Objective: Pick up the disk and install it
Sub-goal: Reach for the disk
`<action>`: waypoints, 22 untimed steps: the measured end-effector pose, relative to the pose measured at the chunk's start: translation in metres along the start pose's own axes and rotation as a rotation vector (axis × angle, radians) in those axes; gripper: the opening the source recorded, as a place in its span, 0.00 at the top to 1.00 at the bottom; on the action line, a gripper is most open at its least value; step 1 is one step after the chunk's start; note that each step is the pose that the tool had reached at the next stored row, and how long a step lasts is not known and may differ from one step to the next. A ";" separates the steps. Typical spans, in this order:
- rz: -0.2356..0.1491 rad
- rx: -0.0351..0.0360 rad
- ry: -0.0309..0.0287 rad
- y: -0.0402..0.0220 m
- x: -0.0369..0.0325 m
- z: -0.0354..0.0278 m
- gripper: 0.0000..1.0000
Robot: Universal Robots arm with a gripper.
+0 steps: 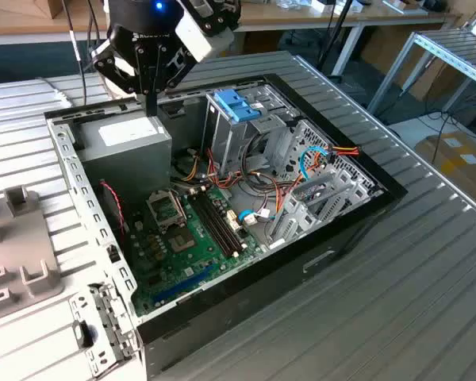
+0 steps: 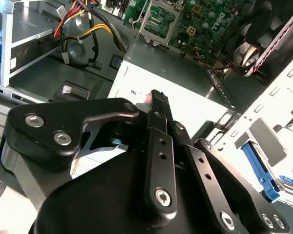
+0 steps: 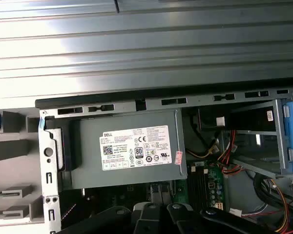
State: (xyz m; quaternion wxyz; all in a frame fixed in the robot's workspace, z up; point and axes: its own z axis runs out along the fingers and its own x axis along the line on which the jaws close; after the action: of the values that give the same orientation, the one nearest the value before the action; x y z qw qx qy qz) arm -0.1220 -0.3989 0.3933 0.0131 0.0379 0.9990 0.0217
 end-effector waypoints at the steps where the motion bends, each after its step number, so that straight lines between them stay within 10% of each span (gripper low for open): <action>1: 0.000 0.0001 0.0000 0.0000 0.0000 0.0000 0.89; 22: 0.000 0.0000 0.0000 -0.0004 0.0049 -0.0001 0.89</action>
State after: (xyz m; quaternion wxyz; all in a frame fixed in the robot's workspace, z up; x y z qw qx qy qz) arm -0.1269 -0.3989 0.3933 0.0130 0.0379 0.9990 0.0217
